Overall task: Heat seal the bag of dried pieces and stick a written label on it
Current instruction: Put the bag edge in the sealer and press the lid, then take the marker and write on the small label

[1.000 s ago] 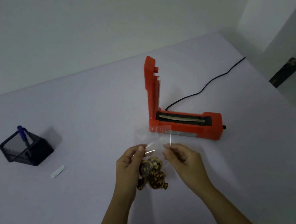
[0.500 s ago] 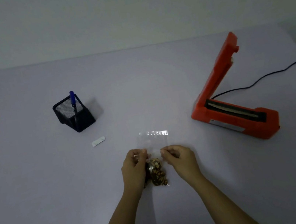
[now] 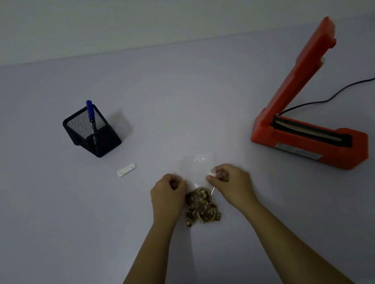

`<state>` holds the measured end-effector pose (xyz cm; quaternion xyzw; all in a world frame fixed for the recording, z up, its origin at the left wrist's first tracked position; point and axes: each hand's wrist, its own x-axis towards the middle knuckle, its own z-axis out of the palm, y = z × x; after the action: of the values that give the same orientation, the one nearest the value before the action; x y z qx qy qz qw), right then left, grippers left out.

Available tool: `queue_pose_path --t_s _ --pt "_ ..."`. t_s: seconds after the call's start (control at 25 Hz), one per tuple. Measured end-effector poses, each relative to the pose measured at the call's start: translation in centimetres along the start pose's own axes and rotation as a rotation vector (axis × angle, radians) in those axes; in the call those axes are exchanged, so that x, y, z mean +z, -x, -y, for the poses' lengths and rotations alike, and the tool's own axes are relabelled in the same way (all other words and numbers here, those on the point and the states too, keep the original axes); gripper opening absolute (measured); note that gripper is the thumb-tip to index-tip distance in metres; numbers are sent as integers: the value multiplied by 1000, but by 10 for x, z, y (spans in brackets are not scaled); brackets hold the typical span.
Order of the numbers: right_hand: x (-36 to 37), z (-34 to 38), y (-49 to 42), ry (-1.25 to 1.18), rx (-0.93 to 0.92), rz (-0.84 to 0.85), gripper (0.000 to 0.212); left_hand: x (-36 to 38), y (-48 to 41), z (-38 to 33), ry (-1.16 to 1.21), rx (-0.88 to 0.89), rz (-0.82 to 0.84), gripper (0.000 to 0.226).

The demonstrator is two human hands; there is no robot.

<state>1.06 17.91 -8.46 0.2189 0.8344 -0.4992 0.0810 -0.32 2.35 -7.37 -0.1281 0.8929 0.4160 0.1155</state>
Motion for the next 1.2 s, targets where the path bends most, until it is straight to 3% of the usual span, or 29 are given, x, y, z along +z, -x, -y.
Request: queue_pose_path --t_s 0.44,0.92,1.08,1.2 --pt "-6 -4 -3 -1 40 -54 13 3 5 -5 18 -40 -83 17" --pt "-13 6 1 -71 0 -11 26 -3 7 -12 65 -61 -121 22" --pt "-17 12 5 -18 -35 -94 39 -12 11 -18 80 -65 -143 23" --pt "-22 23 13 42 -145 -192 35 -25 13 -18 88 -63 -147 24"
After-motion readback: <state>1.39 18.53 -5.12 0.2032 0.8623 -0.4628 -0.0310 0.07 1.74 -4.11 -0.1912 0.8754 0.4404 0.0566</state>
